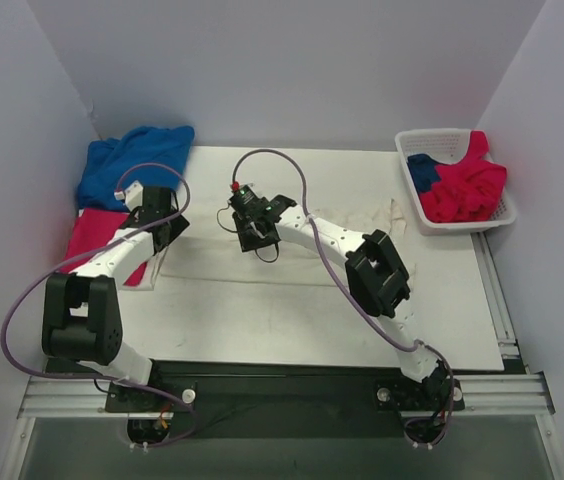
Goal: Fold and stack the t-shirts
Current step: Fold the other side of the tshirt into a rectangle, then rotate the tshirt 90 degrees
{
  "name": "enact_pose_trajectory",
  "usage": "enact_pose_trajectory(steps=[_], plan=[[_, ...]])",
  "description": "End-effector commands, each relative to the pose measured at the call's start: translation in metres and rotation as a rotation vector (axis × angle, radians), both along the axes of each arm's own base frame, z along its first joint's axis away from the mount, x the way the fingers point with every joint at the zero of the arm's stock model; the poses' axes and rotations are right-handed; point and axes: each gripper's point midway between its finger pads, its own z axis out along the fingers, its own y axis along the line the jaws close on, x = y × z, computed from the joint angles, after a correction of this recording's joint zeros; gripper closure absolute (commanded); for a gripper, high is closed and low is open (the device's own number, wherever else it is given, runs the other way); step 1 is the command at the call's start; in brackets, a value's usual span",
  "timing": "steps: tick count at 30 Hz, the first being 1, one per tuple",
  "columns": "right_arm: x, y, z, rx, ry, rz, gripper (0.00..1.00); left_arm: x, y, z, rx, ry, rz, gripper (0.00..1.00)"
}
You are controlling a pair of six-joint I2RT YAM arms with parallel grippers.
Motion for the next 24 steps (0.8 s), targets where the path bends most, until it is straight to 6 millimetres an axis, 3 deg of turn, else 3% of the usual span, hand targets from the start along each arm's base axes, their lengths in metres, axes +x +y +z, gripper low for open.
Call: enact_pose_trajectory(steps=[1,4,8,11,12,17,18,20,21,24], plan=[[-0.016,0.028,0.0,0.033,0.054,0.155,0.74,0.013,0.016,0.012,-0.002,-0.031,0.035,0.35],[-0.029,0.054,-0.005,0.029,0.044,0.268,0.71,0.016,0.024,0.015,-0.024,-0.041,0.05,0.35],[-0.038,0.072,-0.023,0.018,0.06,0.339,0.69,0.022,0.031,0.024,-0.049,-0.069,0.048,0.35],[-0.043,0.075,-0.033,0.013,0.081,0.352,0.69,0.028,0.032,0.03,-0.049,-0.077,0.029,0.34],[-0.045,0.076,-0.035,0.01,0.086,0.356,0.69,0.028,0.043,0.027,-0.057,-0.068,0.051,0.34],[-0.059,0.067,-0.052,-0.033,0.132,0.379,0.68,0.037,0.041,0.022,-0.085,-0.06,0.01,0.34],[-0.068,0.059,-0.063,-0.059,0.165,0.386,0.69,0.039,0.041,0.019,-0.085,-0.053,0.007,0.34],[-0.081,0.054,-0.062,-0.073,0.178,0.412,0.69,0.041,0.037,0.017,-0.094,-0.051,-0.017,0.34],[-0.094,0.045,-0.072,-0.099,0.211,0.426,0.69,0.046,0.035,0.018,-0.098,-0.053,-0.027,0.34],[-0.118,0.037,-0.063,-0.118,0.221,0.474,0.7,0.053,0.031,0.012,-0.113,-0.04,-0.052,0.34]])
